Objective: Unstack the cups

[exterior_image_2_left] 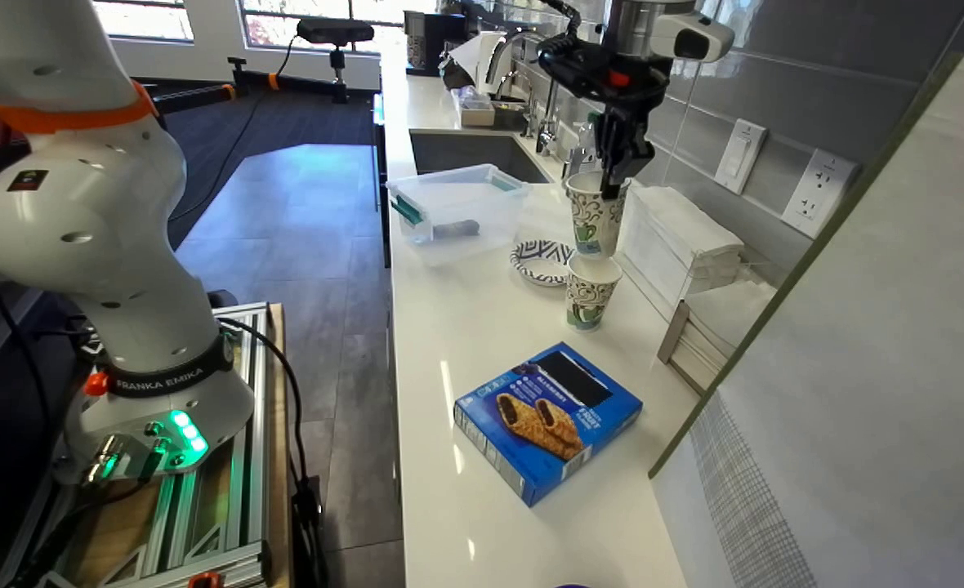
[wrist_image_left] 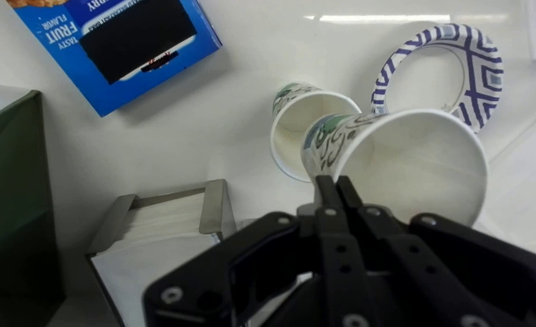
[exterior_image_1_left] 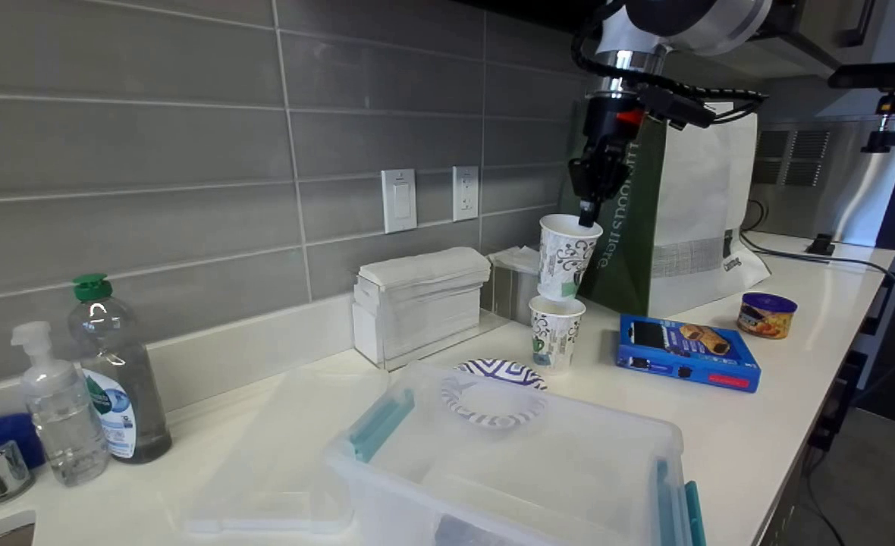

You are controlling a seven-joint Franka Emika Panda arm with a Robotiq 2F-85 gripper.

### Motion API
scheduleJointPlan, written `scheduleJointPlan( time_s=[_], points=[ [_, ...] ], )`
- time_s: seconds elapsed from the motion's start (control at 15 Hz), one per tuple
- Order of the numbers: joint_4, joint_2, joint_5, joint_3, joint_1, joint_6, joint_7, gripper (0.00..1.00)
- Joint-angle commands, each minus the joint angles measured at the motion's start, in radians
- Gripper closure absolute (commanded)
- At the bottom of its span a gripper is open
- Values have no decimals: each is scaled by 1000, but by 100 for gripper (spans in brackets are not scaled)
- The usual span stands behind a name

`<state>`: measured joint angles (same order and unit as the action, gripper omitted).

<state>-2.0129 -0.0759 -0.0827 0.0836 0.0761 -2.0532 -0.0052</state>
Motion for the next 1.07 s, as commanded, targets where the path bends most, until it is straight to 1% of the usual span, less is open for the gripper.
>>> scheduleJointPlan(
  time_s=[0.0, 0.47, 0.8, 1.0],
  points=[
    [-30, -46, 7, -1, 3, -7, 28, 99],
    [-77, -64, 38, -7, 1, -56, 25, 99],
    [-135, -90, 61, -14, -5, -149, 15, 99],
    [-164, -123, 77, -21, -7, -172, 26, 99]
  ],
)
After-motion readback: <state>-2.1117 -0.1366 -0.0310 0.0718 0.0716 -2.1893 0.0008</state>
